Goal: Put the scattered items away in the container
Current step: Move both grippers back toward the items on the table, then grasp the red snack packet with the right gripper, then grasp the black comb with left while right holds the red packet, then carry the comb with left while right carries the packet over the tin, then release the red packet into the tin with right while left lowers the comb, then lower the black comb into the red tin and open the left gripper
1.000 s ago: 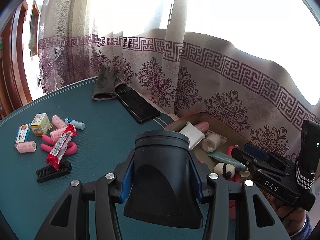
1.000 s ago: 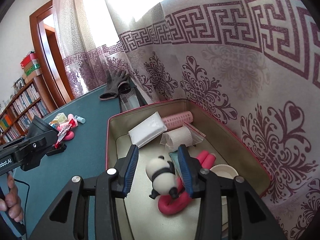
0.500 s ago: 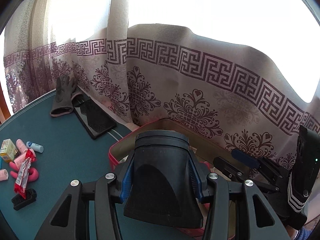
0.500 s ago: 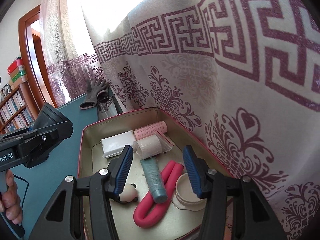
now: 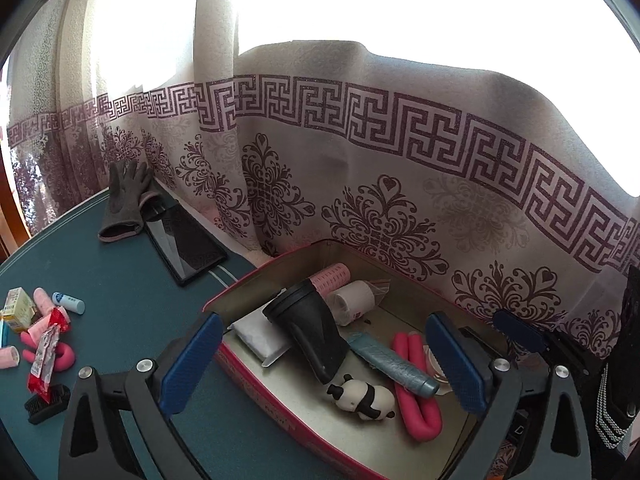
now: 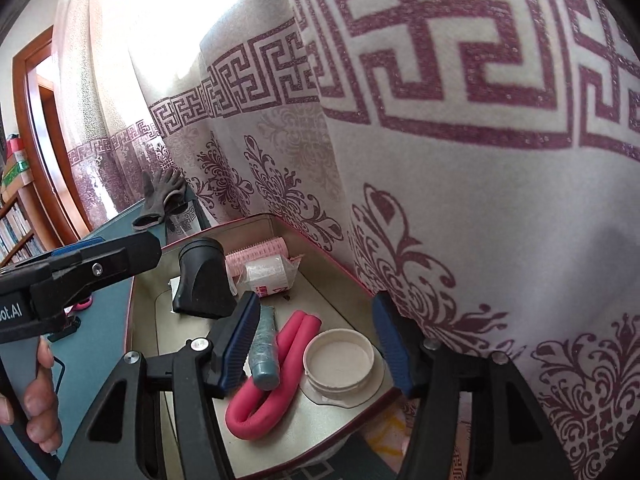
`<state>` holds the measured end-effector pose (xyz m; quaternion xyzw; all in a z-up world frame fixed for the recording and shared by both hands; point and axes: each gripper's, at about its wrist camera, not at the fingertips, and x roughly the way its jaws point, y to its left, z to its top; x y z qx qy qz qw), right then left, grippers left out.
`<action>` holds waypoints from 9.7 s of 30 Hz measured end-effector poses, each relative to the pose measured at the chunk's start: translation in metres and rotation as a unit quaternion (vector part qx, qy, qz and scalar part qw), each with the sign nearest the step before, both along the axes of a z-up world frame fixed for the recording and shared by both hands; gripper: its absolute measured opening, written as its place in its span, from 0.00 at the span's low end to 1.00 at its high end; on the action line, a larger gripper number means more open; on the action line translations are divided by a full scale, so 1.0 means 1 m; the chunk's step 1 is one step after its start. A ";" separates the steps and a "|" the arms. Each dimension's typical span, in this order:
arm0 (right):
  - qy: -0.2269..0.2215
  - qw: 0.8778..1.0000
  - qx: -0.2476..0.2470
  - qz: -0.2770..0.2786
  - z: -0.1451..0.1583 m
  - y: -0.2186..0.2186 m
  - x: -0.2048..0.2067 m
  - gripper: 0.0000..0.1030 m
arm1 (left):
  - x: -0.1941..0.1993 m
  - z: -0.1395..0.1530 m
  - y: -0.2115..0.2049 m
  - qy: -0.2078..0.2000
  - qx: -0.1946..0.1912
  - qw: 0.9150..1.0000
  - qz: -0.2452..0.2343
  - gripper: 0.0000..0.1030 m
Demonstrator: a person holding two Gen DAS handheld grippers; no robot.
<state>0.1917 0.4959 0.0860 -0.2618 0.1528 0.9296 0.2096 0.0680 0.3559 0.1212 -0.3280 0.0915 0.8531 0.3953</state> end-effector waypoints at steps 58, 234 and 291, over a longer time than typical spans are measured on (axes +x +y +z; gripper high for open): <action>-0.080 0.950 0.022 0.301 -0.043 -0.270 -0.178 0.76 | -0.093 -0.099 -0.378 -0.124 0.029 0.909 0.396 0.99; 0.034 0.998 -0.026 0.050 0.025 -0.011 0.004 0.32 | 0.031 -0.019 -0.003 0.022 -0.053 0.998 -0.019 0.99; 0.054 0.995 -0.048 0.069 0.028 -0.009 0.009 0.61 | 0.040 -0.033 -0.007 -0.060 0.030 0.984 -0.167 0.99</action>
